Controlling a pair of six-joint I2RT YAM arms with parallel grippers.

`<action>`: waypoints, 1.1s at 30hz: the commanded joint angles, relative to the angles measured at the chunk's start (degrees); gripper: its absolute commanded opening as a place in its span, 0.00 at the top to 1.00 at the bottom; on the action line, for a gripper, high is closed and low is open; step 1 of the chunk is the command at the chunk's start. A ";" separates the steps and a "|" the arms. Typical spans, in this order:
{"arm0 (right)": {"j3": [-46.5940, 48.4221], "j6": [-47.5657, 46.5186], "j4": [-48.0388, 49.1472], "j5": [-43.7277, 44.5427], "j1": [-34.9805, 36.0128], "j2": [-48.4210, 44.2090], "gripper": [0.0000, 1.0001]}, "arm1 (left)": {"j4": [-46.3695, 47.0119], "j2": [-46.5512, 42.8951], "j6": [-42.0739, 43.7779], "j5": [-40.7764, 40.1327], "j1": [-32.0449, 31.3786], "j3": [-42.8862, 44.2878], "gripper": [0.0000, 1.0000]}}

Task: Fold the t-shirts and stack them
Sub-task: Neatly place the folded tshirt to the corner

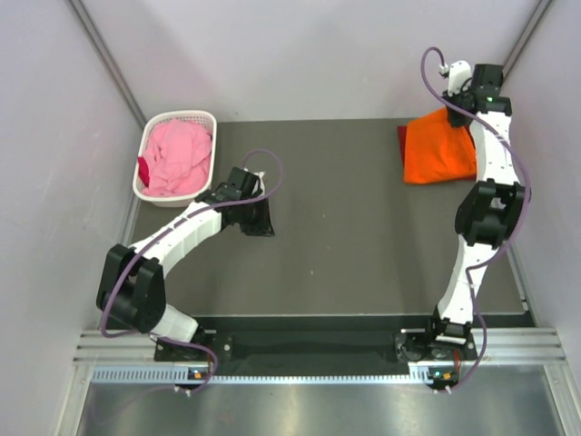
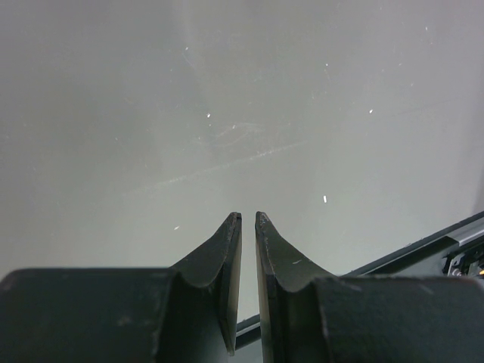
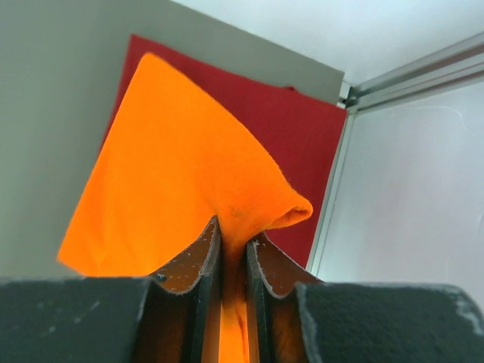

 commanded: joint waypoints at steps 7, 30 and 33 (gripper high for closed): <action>4.17 -1.31 16.10 -1.24 -2.17 5.68 1.00 | 0.83 1.54 1.17 -0.54 0.22 1.78 0.82; -13.93 -5.17 34.72 -0.45 -1.64 0.41 1.00 | 1.97 3.12 0.55 0.95 0.22 1.08 0.82; -13.33 -5.35 35.54 -0.45 -1.99 1.37 0.99 | 2.06 3.56 0.46 0.78 0.22 0.99 0.82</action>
